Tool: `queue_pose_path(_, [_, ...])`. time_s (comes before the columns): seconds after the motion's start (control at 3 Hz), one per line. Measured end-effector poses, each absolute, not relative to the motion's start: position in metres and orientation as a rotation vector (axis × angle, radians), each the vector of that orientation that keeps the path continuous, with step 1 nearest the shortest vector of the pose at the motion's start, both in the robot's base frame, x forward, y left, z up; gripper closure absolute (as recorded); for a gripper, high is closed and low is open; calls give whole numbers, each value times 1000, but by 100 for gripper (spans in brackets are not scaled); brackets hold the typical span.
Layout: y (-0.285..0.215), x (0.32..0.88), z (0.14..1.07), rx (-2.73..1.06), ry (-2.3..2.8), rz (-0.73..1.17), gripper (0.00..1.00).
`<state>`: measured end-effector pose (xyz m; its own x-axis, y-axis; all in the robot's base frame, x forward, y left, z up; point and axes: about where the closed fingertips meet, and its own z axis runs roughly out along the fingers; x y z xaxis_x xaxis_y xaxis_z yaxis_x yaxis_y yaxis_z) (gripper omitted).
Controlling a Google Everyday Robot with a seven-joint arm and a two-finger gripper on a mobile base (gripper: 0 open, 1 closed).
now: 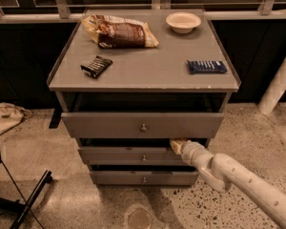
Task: Open middle drawer
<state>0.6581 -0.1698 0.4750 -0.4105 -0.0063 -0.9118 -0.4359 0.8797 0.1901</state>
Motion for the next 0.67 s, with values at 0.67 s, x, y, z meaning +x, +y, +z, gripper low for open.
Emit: queue_pose_path(0.67, [-185,682,438,-238,2042,444,100])
